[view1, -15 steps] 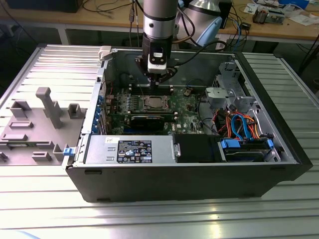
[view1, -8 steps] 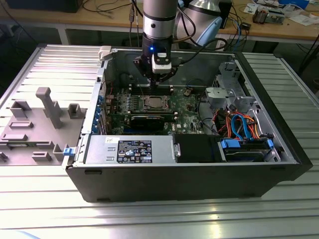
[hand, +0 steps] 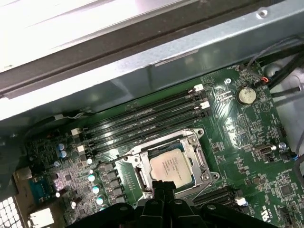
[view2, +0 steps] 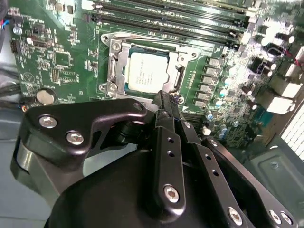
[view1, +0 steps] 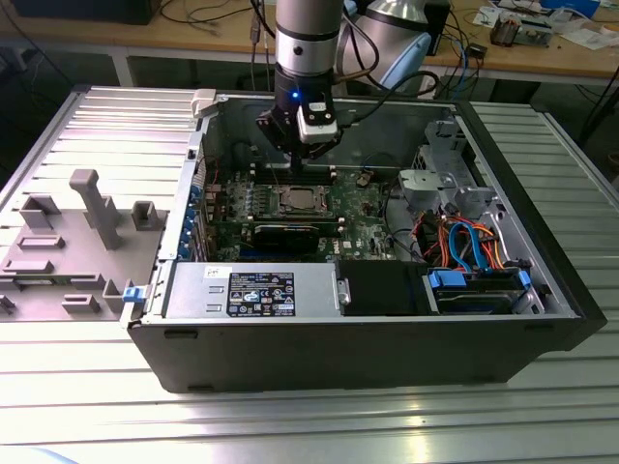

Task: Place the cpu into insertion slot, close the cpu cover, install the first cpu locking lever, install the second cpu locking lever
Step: 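Install the first cpu locking lever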

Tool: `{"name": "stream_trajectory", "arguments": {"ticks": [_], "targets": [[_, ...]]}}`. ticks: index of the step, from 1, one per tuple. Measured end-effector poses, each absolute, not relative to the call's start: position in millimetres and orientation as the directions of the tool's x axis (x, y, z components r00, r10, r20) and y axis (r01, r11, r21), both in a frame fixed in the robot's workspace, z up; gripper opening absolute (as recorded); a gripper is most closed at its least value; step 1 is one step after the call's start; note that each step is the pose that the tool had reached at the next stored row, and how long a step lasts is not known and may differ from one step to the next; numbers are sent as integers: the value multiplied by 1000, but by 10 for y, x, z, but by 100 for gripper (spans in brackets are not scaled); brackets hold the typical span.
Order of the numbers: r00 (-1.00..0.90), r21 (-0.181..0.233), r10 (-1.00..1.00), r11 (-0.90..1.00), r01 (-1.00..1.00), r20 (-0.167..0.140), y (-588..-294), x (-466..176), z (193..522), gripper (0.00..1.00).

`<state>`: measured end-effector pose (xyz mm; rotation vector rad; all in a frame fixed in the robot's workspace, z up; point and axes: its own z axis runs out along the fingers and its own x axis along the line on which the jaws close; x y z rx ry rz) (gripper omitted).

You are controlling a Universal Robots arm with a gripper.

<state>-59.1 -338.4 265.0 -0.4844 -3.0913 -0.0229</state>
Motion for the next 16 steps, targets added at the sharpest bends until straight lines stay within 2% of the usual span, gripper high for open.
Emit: {"name": "stream_trajectory", "arguments": {"ticks": [8, 16], "targets": [[-990, 12, 142, 990, 142, 15, -3385, -591, 2651, 11], [-997, 13, 81, 997, 81, 15, -3390, -594, 2650, 11]]}}
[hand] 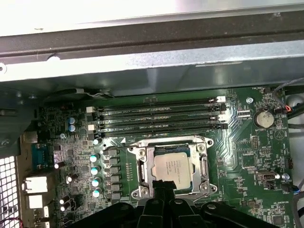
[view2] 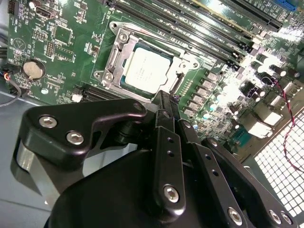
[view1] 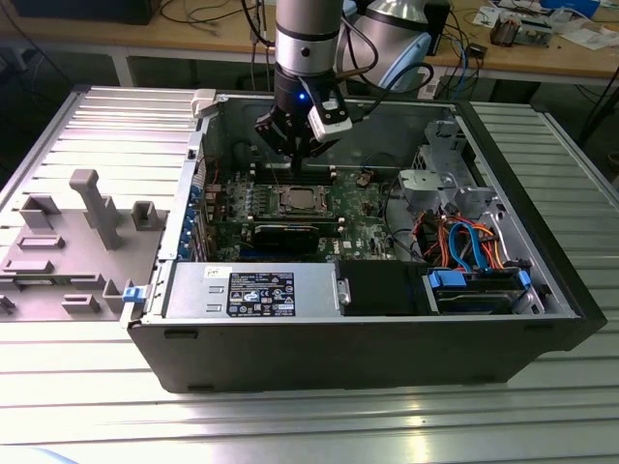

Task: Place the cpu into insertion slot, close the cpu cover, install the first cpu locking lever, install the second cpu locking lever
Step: 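Install the first cpu locking lever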

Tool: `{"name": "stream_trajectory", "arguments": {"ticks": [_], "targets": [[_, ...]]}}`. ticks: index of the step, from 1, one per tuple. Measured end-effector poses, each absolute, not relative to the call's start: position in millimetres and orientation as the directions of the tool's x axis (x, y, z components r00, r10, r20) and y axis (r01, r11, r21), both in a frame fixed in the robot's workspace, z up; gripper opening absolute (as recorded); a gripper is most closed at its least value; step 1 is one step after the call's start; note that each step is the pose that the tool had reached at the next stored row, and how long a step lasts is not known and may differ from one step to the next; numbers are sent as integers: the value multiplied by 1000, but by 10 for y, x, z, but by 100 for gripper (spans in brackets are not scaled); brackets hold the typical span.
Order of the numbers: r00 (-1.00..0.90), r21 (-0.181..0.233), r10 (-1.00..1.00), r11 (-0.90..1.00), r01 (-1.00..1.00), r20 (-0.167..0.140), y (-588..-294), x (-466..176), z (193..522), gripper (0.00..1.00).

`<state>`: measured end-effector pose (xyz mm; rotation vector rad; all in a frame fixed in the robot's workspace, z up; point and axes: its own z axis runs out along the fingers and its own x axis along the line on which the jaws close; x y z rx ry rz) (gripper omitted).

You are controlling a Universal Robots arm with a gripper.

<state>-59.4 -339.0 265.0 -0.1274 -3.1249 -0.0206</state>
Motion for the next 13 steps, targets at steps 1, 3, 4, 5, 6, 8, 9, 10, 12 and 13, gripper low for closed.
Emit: {"name": "stream_trajectory", "arguments": {"ticks": [1, 3, 4, 5, 6, 8, 9, 10, 12, 13], "targets": [[-997, 13, 81, 997, 81, 15, -3390, -594, 2650, 11], [-997, 13, 81, 997, 81, 15, -3390, -594, 2650, 11], [-997, 13, 81, 997, 81, 14, -3390, -595, 2650, 11], [-997, 13, 81, 997, 81, 14, -3391, -595, 2651, 11], [-997, 13, 81, 997, 81, 14, -3391, -595, 2650, 11], [-997, 13, 81, 997, 81, 14, -3390, -595, 2650, 11], [-997, 14, 81, 997, 81, 14, -3390, -595, 2651, 11], [-997, 14, 81, 997, 81, 14, -3391, -595, 2654, 11], [-997, 14, 81, 997, 81, 14, -3390, -595, 2661, 11], [-997, 13, 81, 997, 81, 14, -3390, -595, 2668, 11]]}}
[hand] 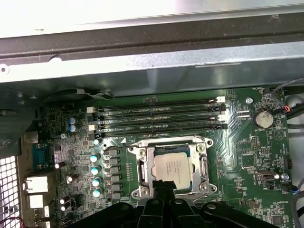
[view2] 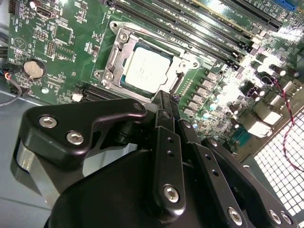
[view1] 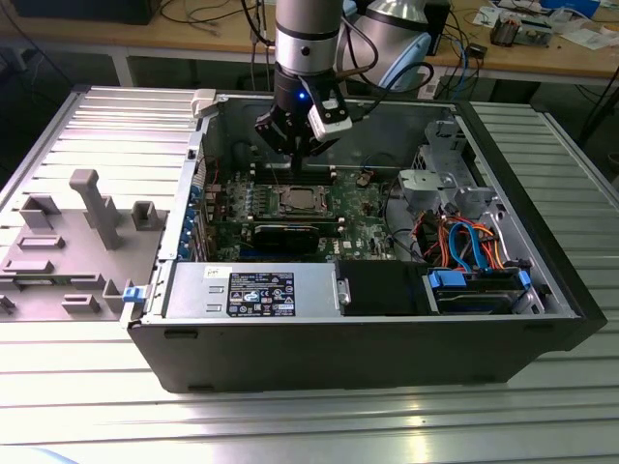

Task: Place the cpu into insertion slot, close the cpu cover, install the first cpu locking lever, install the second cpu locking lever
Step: 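Install the first cpu locking lever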

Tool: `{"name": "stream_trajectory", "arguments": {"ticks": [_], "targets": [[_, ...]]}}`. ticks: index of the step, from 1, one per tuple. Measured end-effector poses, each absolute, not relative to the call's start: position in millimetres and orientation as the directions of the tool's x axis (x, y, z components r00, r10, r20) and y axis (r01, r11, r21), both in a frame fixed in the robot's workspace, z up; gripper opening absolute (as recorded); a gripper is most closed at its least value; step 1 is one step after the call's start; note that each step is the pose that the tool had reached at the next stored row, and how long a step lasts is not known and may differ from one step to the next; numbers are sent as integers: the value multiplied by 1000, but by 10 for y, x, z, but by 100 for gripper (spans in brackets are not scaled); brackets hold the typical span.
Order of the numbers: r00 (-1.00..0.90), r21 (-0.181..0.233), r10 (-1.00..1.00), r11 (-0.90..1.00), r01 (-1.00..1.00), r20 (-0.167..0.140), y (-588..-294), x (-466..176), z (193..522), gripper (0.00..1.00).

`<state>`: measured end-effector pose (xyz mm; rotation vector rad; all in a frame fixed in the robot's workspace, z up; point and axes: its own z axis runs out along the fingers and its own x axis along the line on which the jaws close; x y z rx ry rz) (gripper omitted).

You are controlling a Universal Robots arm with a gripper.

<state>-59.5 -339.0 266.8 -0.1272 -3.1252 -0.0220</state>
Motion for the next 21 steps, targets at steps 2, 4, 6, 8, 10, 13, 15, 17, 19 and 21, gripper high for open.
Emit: {"name": "stream_trajectory", "arguments": {"ticks": [2, 4, 6, 8, 10, 13, 15, 17, 19, 21], "targets": [[-997, 13, 81, 997, 81, 14, -3390, -596, 2710, 11], [-997, 14, 81, 997, 81, 14, -3390, -595, 2765, 11], [-997, 14, 81, 997, 81, 14, -3390, -595, 2777, 11], [-997, 14, 81, 997, 81, 14, -3390, -595, 2777, 11], [-997, 14, 81, 997, 81, 14, -3390, -595, 2778, 11], [-998, 13, 61, 998, 61, 14, -3390, -596, 2779, 11], [-999, 13, 35, 999, 35, 14, -3391, -596, 2779, 11], [-1000, 14, 7, 1000, 7, 14, -3391, -596, 2778, 11], [-1000, 13, -17, 1000, -17, 6, -3391, -709, 2779, 11], [-1000, 13, -17, 1000, -17, -4, -3390, -757, 2778, 11]]}}
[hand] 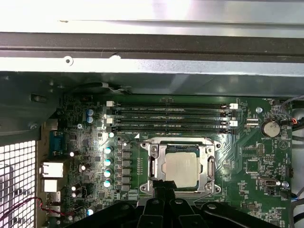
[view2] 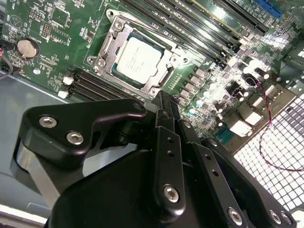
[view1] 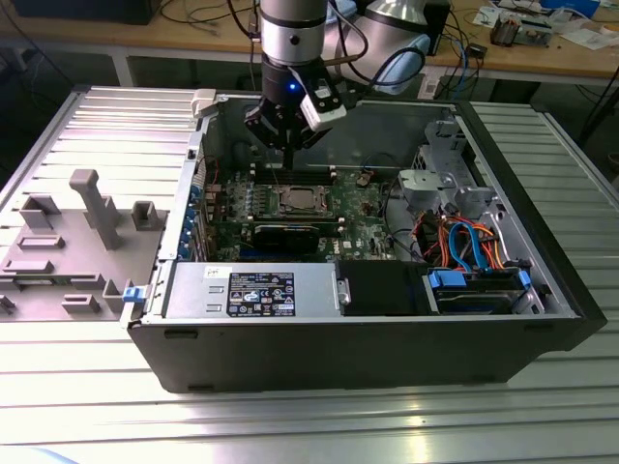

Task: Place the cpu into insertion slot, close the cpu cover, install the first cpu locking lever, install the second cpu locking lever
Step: 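Install the first cpu locking lever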

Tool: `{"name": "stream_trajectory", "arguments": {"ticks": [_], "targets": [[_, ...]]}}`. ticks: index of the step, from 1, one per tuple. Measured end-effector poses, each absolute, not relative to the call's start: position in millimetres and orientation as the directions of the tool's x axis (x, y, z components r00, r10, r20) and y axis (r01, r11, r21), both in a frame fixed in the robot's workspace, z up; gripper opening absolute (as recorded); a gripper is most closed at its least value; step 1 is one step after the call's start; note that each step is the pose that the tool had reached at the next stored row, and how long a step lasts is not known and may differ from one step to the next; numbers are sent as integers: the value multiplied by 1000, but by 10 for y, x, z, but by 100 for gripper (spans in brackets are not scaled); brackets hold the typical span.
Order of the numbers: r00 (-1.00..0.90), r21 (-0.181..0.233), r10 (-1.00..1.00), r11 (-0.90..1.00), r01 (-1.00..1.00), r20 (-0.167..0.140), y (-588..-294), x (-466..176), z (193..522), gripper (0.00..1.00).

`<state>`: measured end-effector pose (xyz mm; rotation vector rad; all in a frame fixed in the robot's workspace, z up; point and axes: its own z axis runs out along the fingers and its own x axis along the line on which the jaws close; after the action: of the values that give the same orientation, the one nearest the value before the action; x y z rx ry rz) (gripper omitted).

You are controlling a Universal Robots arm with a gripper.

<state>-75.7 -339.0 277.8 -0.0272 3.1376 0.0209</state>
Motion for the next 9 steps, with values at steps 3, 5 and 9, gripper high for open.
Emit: {"name": "stream_trajectory", "arguments": {"ticks": [3, 5, 9], "targets": [[-1000, 13, -17, 1000, -17, -4, -3390, -765, 2778, 11], [-1000, 13, -17, 1000, -17, -4, -3390, -765, 2778, 11], [-1000, 13, -17, 1000, -17, -4, -3390, -767, 2778, 11]]}}
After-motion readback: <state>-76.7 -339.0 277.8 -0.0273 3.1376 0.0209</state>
